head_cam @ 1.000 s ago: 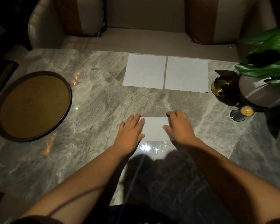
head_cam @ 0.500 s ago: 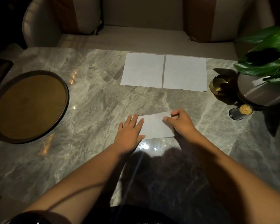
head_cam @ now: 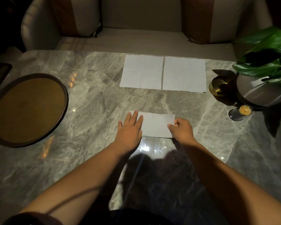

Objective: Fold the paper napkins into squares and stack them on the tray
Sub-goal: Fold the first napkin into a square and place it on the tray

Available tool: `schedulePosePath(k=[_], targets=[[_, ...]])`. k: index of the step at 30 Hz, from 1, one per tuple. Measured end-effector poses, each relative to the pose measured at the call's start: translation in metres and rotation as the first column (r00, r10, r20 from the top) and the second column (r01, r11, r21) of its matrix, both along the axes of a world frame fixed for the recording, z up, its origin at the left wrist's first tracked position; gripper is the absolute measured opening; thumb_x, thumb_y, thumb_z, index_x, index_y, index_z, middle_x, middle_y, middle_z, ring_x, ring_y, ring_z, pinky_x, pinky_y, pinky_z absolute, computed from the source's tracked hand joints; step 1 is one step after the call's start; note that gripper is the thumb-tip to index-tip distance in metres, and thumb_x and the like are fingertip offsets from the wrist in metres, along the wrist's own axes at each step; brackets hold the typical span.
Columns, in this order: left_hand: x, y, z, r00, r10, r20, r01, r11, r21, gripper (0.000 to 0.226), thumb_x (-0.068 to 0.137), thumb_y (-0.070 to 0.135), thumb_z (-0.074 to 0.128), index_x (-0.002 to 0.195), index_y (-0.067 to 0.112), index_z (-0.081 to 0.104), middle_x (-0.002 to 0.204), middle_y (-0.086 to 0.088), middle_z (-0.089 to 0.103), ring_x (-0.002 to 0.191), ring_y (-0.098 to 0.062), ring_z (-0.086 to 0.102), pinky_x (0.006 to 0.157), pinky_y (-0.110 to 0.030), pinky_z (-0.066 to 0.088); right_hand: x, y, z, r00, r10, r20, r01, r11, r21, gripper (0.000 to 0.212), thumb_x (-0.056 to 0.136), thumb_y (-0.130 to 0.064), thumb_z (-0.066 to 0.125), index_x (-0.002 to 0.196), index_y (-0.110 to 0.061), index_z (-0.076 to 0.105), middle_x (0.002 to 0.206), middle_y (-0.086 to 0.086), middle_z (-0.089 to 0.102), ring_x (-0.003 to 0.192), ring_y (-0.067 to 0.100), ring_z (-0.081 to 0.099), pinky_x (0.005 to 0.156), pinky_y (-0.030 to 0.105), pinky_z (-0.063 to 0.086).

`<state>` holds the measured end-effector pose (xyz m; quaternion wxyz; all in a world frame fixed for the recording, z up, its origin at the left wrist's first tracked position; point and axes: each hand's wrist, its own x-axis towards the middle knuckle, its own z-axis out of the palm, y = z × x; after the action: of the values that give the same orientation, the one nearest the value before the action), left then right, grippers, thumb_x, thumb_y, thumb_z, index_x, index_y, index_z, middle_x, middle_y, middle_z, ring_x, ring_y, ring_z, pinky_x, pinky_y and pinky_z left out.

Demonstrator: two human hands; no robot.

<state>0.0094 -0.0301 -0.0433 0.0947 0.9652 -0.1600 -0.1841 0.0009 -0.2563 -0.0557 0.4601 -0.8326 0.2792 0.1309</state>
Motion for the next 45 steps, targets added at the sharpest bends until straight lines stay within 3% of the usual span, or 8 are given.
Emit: schedulePosePath(k=[8,11,16,21,28,32,38,45], targets=[[-0.014,-0.010,-0.004,1.000,-0.012,-0.016,0.012,1.000,0.017,0.058,0.105,0.036,0.032,0.158,0.023,0.010,0.167,-0.002,-0.008,0.153,-0.031,-0.006,0.119,-0.060,0.013,0.005,-0.008,0.007,0.999,-0.003,0.044,0.003,1.000,-0.014,0.023,0.091,-0.017,0.063,0.082,0.003,0.056,0.081,0.014,0.061,0.075,0.027,0.057,0.066,0.037,0.049],[-0.023,0.002,-0.008,0.999,-0.036,-0.022,0.036,0.999,-0.011,0.060,0.105,0.038,0.032,0.158,0.024,0.009,0.167,-0.002,-0.009,0.153,-0.030,-0.007,0.121,-0.058,0.009,0.008,-0.013,0.009,0.999,-0.010,0.045,0.011,1.000,-0.024,0.023,0.089,-0.013,0.061,0.071,-0.010,0.048,0.072,0.008,0.055,0.069,0.023,0.050,0.060,0.032,0.039],[-0.028,0.013,-0.013,0.997,-0.034,-0.072,0.032,0.999,-0.042,0.077,0.098,0.061,0.035,0.158,0.027,0.001,0.166,0.000,-0.016,0.152,-0.024,-0.018,0.121,-0.053,-0.003,0.013,-0.015,0.012,1.000,0.000,0.009,0.000,1.000,-0.025,0.021,0.089,-0.014,0.061,0.073,-0.012,0.047,0.079,0.013,0.061,0.072,0.023,0.053,0.063,0.033,0.042],[-0.029,0.013,-0.017,0.995,-0.047,-0.083,0.044,0.998,-0.040,0.092,0.089,0.072,0.039,0.158,0.029,-0.004,0.164,0.001,-0.023,0.150,-0.023,-0.024,0.121,-0.054,-0.009,0.020,-0.011,0.024,0.997,0.007,0.077,-0.009,1.000,0.028,0.026,0.085,-0.016,0.063,0.068,-0.015,0.044,0.069,0.007,0.050,0.065,0.019,0.047,0.061,0.031,0.038],[-0.030,0.012,-0.020,0.997,-0.027,-0.077,0.023,0.999,-0.049,0.093,0.088,0.070,0.043,0.158,0.029,-0.004,0.164,0.000,-0.021,0.151,-0.024,-0.022,0.121,-0.056,-0.008,0.025,0.012,0.045,0.978,0.081,0.192,-0.096,0.993,0.070,0.016,0.084,-0.018,0.065,0.074,-0.006,0.059,0.065,-0.002,0.053,0.058,0.012,0.050,0.056,0.025,0.042],[-0.030,0.012,-0.019,0.997,-0.029,-0.077,0.024,0.998,-0.056,0.096,0.087,0.072,0.043,0.158,0.029,-0.003,0.164,0.000,-0.021,0.151,-0.024,-0.021,0.121,-0.056,-0.007,0.026,0.038,0.049,0.975,0.092,0.202,-0.127,0.978,0.168,0.018,0.086,-0.014,0.067,0.070,-0.014,0.059,0.062,-0.003,0.054,0.048,0.003,0.052,0.046,0.019,0.043],[-0.030,0.012,-0.018,0.994,-0.055,-0.093,0.055,0.998,-0.009,0.105,0.082,0.078,0.046,0.157,0.028,-0.008,0.163,0.000,-0.026,0.150,-0.024,-0.024,0.121,-0.056,-0.008,0.035,0.074,0.038,0.973,0.187,0.138,-0.201,0.974,0.101,0.014,0.087,-0.017,0.069,0.077,-0.013,0.062,0.071,-0.001,0.061,0.067,0.016,0.057,0.064,0.026,0.044],[-0.029,0.011,-0.017,0.993,-0.032,-0.111,0.029,0.999,-0.028,0.103,0.082,0.073,0.051,0.158,0.027,0.000,0.166,-0.006,-0.014,0.151,-0.025,-0.020,0.119,-0.054,-0.010,0.033,0.075,0.038,0.977,0.140,0.160,-0.169,0.968,0.187,0.017,0.091,-0.024,0.068,0.081,-0.011,0.065,0.077,0.003,0.067,0.069,0.017,0.062,0.060,0.021,0.048]])
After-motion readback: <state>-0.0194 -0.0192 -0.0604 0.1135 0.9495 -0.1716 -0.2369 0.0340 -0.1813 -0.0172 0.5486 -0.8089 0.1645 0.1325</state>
